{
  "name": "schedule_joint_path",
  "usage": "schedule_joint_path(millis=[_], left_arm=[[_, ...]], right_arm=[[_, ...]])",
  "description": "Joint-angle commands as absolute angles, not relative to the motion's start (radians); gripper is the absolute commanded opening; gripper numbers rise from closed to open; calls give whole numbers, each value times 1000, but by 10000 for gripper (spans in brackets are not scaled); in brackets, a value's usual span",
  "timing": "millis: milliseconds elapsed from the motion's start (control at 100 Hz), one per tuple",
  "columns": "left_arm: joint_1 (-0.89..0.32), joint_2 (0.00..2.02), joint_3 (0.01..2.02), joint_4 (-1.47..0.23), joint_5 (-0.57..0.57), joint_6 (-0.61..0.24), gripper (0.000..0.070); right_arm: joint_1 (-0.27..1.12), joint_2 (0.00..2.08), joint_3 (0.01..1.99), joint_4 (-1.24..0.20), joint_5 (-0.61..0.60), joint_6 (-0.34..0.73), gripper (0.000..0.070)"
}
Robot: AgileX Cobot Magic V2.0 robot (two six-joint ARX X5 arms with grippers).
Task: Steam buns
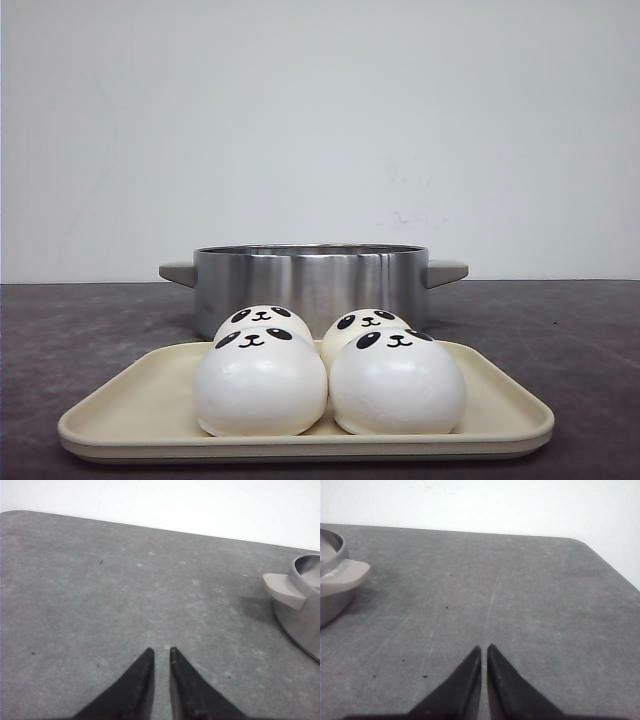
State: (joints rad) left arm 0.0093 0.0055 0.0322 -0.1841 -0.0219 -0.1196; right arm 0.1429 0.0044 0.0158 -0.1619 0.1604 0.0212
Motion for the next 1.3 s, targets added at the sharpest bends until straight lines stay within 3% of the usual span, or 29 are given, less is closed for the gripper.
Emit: schedule_joint_path(millis=[0, 1000, 1130, 1290], left_arm=[[12, 5, 14, -189, -19, -122, 10], [13, 5, 14, -189, -19, -122, 10], [13, 5, 14, -189, -19, -122, 10], [13, 5, 16, -186, -17, -138, 10]], right_arm=[[142, 4, 12, -158, 164, 11, 12], [142, 4, 12, -158, 164, 11, 12], [143, 4, 12, -148, 152, 36, 12], [143, 4, 13, -65, 114, 154, 12]])
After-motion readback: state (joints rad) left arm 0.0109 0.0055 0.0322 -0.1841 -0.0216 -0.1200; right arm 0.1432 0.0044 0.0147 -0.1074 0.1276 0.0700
